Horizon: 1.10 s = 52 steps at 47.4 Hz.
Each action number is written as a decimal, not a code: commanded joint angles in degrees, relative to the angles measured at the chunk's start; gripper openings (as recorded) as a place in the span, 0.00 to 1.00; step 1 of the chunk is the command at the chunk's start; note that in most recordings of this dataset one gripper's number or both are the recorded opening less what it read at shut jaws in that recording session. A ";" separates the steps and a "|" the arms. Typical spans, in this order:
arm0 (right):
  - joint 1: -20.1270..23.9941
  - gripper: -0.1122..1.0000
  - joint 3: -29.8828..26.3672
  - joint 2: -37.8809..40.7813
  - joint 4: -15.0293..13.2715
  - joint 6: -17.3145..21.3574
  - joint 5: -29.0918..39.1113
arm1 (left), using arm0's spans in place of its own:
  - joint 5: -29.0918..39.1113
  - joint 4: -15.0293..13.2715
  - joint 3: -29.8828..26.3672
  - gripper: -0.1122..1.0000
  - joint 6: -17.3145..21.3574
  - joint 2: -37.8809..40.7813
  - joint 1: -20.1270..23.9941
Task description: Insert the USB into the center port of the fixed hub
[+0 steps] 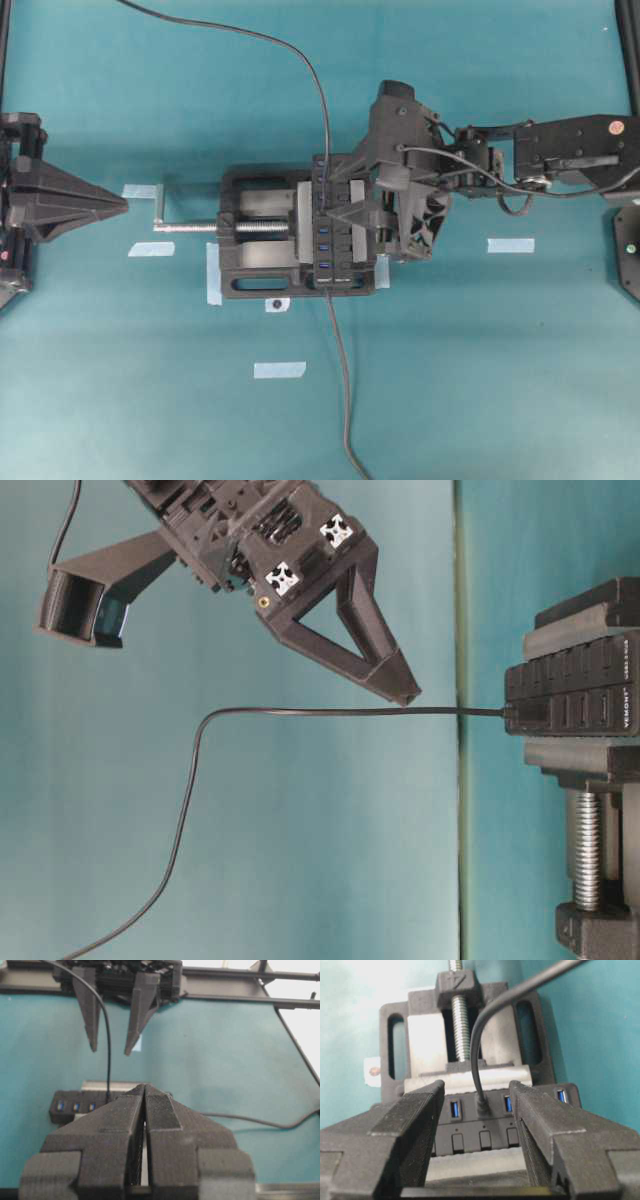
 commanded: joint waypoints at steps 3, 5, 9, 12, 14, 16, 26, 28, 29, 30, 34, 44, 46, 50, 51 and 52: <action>0.18 0.65 0.09 -1.93 0.09 0.62 -1.14 | -0.35 0.09 -1.32 0.11 -0.09 0.26 0.00; 0.18 0.65 0.35 -2.11 0.09 0.62 -1.49 | -0.35 0.09 -1.23 0.11 -0.09 0.26 0.00; 0.18 0.65 0.88 -2.64 0.09 0.62 -2.20 | -0.35 0.09 -1.23 0.11 -0.09 0.35 0.09; 0.18 0.65 1.41 -2.99 0.09 0.62 -2.90 | -0.35 0.09 -1.32 0.11 0.00 0.35 0.00; 0.26 0.65 2.02 -3.34 0.09 0.70 -3.52 | -0.35 0.09 -1.23 0.11 -0.09 0.35 0.09; 0.18 0.65 2.37 -3.60 0.09 0.70 -4.13 | -0.35 0.09 -1.23 0.11 -0.09 0.35 0.00; 0.26 0.65 3.60 -3.87 0.18 0.70 -5.36 | -0.35 0.09 -1.23 0.11 -0.09 0.26 0.09; 0.26 0.65 3.60 -3.87 0.18 0.70 -5.36 | -0.35 0.09 -1.23 0.11 -0.09 0.35 0.00; 0.26 0.65 3.60 -3.87 0.09 0.70 -5.45 | -0.35 0.09 -1.23 0.11 -0.09 0.26 0.09; 0.26 0.65 3.60 -3.87 0.18 0.70 -5.45 | -0.35 0.09 -1.23 0.11 -0.09 0.26 0.09; 0.26 0.65 3.52 -3.87 0.09 0.70 -5.45 | -0.26 0.09 -1.32 0.11 -0.09 0.35 0.00; 0.26 0.65 3.60 -3.87 0.18 0.70 -5.89 | -0.26 0.09 -1.32 0.11 -0.09 0.35 0.00; 0.26 0.65 3.60 -3.87 0.18 0.70 -5.89 | -0.35 0.09 -1.32 0.11 -0.09 0.35 0.09; 0.26 0.65 3.69 -3.87 0.09 0.70 -5.80 | -0.35 0.09 -1.32 0.11 -0.09 0.26 0.09; 0.35 0.65 3.69 -3.87 0.09 0.70 -5.80 | -0.35 0.09 -1.32 0.11 -0.09 0.26 0.00; 0.26 0.65 3.69 -3.87 0.18 0.70 -5.89 | -0.35 0.09 -1.32 0.11 -0.09 0.26 0.00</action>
